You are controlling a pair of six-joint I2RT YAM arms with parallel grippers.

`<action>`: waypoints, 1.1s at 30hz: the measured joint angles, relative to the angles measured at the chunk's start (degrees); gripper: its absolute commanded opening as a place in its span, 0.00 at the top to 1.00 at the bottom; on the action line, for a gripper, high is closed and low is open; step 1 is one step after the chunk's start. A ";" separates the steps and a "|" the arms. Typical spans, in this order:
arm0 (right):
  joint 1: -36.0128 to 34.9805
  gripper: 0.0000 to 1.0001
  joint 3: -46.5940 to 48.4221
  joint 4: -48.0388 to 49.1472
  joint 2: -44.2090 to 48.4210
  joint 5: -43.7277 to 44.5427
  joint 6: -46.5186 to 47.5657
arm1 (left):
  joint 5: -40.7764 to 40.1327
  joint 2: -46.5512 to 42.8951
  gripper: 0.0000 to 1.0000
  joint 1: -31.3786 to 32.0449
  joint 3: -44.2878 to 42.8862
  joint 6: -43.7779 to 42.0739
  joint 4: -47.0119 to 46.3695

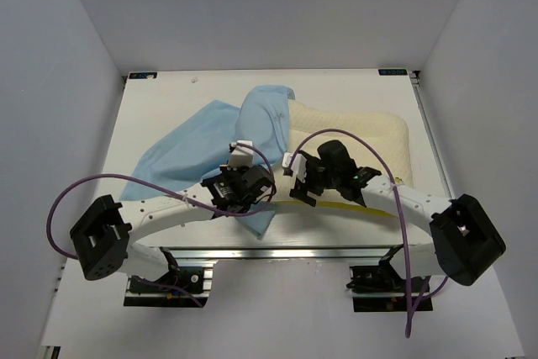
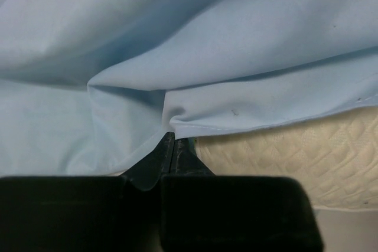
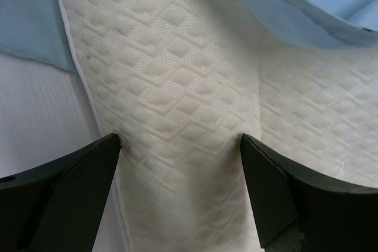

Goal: Put the pillow into the pillowcase

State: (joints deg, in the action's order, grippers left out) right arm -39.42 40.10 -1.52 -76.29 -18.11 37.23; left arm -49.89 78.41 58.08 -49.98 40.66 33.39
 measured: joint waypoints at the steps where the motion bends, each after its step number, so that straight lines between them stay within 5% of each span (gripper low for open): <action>1: 0.00 0.13 0.02 0.00 -0.22 0.00 -0.02 | 0.22 -0.07 0.99 -0.24 0.00 -0.37 -0.35; 11: -0.37 0.22 1.49 0.09 -3.52 0.44 -0.83 | 8.02 -5.33 1.00 -0.98 0.35 -3.32 -1.55; 14: -1.03 0.48 2.71 0.04 -5.46 1.46 -1.07 | 13.16 -10.56 1.00 -0.81 0.24 -4.83 -2.29; 15: -1.09 0.65 3.45 0.00 -6.40 1.73 -1.40 | 14.64 -12.15 1.00 -0.68 0.09 -5.07 -2.29; 20: -1.01 1.00 8.37 -0.04 -10.54 1.05 -5.70 | 21.90 -19.04 1.00 -0.09 -0.35 -4.66 -1.68; 33: -0.15 1.00 15.96 0.31 -5.51 -14.03 -26.91 | 31.67 -21.14 1.00 0.87 0.48 0.31 -1.66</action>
State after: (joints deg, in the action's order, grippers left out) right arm -39.57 56.05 -1.21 -81.80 -32.14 10.33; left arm -18.22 57.28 58.96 -49.50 40.97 31.73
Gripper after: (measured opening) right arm 0.039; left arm 0.022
